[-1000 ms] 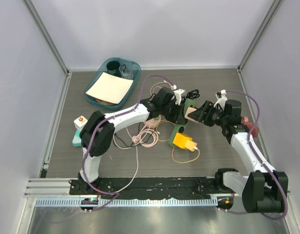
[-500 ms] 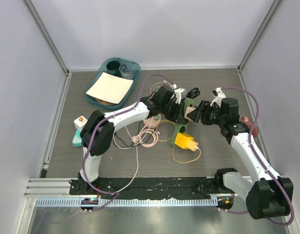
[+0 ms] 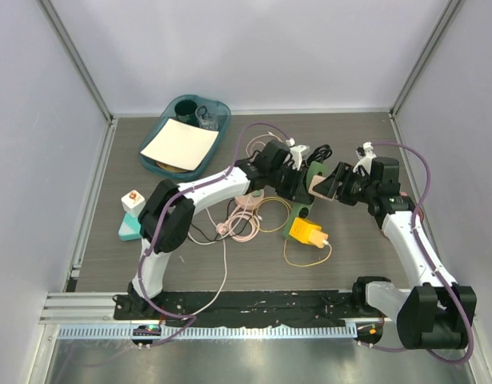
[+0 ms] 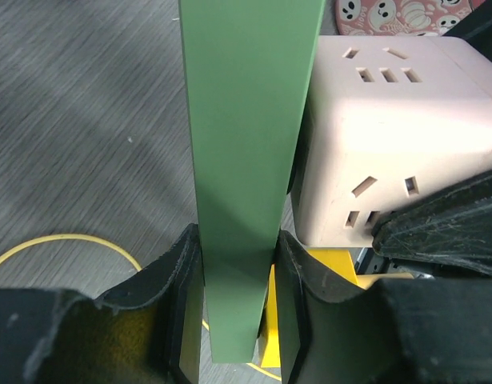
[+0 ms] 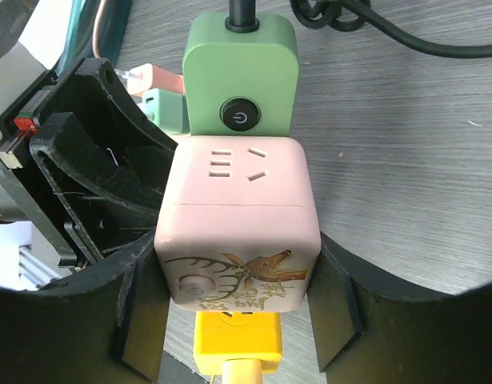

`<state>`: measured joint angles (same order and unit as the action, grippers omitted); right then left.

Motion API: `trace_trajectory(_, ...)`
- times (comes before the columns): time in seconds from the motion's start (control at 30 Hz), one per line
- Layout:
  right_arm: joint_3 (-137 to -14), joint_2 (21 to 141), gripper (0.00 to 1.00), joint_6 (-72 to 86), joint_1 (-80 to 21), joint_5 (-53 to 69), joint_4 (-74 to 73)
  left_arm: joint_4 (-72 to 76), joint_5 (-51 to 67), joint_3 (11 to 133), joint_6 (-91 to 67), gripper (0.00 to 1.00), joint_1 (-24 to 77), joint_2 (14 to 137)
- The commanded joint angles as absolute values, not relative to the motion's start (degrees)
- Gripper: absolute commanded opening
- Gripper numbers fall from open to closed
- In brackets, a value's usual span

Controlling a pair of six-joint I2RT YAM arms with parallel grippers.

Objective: Pull the plug off the socket

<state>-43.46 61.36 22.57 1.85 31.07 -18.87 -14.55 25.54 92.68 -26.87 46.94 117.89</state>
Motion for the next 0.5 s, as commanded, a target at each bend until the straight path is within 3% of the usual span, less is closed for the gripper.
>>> trace_trajectory(0.0, -47.37, 53.71, 0.01, 23.38, 1.41, 23.47, -19.07, -24.34, 13.52, 93.77, -27.86, 0.00, 42.01, 122.25)
trace_trajectory(0.17, -44.21, 53.08, 0.01, 23.64, -5.34, 18.56, -18.02, -26.36, 14.15, 95.36, -28.74, 0.00, 42.01, 124.98)
trace_trajectory(0.37, -50.88, 58.43, 0.01, 25.14, -6.77, 8.18, -28.81, -27.51, 15.28, 96.50, -28.21, 0.00, 42.01, 126.21)
trace_trajectory(0.47, -51.68, 59.33, 0.01, 25.92, -6.77, 7.38, -31.46, -27.07, 16.78, 96.24, -28.65, 0.12, 41.92, 125.07)
